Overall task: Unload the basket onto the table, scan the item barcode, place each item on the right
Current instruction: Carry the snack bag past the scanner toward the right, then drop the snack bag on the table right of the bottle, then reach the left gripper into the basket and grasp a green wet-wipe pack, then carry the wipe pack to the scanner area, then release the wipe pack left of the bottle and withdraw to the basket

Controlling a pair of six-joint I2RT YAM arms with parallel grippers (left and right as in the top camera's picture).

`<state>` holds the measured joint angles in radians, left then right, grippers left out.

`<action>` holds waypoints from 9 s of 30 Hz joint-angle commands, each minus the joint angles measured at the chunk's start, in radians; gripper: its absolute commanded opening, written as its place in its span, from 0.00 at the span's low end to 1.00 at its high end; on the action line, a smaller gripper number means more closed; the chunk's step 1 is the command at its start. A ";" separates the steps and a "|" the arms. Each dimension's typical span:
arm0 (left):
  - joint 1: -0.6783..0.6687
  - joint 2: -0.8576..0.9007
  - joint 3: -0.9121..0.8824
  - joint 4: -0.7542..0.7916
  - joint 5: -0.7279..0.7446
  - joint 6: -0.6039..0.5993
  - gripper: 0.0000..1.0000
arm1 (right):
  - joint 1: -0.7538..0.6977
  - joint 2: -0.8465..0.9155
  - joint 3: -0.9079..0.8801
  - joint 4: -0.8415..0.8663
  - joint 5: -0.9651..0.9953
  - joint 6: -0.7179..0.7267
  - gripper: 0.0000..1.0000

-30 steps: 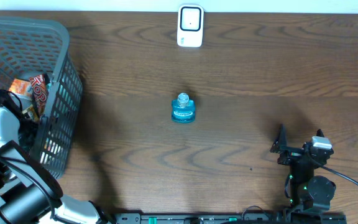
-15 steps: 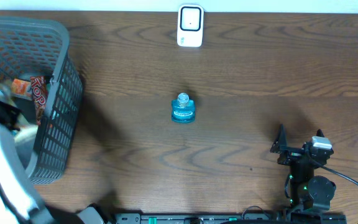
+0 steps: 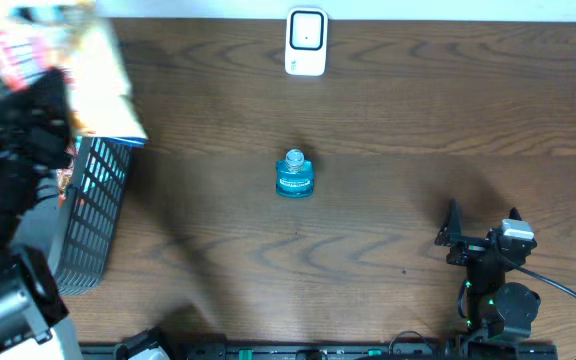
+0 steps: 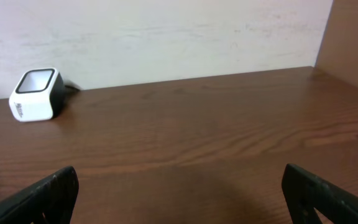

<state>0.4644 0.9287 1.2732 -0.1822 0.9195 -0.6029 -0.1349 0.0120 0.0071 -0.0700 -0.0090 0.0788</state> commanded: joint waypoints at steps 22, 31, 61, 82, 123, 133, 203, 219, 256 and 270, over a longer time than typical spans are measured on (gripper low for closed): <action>-1.355 0.832 0.011 0.109 -1.195 -0.424 0.07 | -0.005 -0.005 -0.002 -0.002 -0.008 0.002 0.99; -1.389 1.028 0.012 0.022 -1.218 -0.421 0.12 | -0.006 -0.005 -0.002 -0.002 -0.008 0.002 0.99; -0.914 0.213 0.195 -0.337 -1.896 0.377 0.98 | -0.005 -0.005 -0.002 -0.002 -0.008 0.002 0.99; -0.016 0.658 0.185 -0.647 -0.994 0.333 0.98 | -0.005 -0.005 -0.002 -0.002 -0.008 0.002 0.99; 0.011 0.890 0.169 -0.600 -1.032 0.343 0.08 | -0.005 -0.005 -0.002 -0.002 -0.008 0.002 0.99; 0.011 0.830 0.133 -0.602 -0.956 0.339 0.49 | -0.005 -0.005 -0.002 -0.002 -0.008 0.002 0.99; -0.663 0.232 -0.258 -0.606 -0.626 0.112 0.07 | -0.006 -0.005 -0.002 -0.002 -0.008 0.002 0.99; -0.798 0.669 -0.306 -0.401 -0.626 -0.005 0.07 | -0.005 -0.005 -0.002 -0.002 -0.008 0.002 0.99; -0.158 0.320 0.209 -0.603 -1.223 0.226 0.99 | -0.005 -0.005 -0.002 -0.002 -0.008 0.002 0.99; 0.098 0.651 0.130 -0.605 -0.859 0.517 0.99 | -0.006 -0.005 -0.002 -0.002 -0.008 0.002 0.99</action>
<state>0.5613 1.5097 1.4216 -0.7952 -0.0677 -0.2306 -0.1349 0.0120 0.0071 -0.0700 -0.0116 0.0784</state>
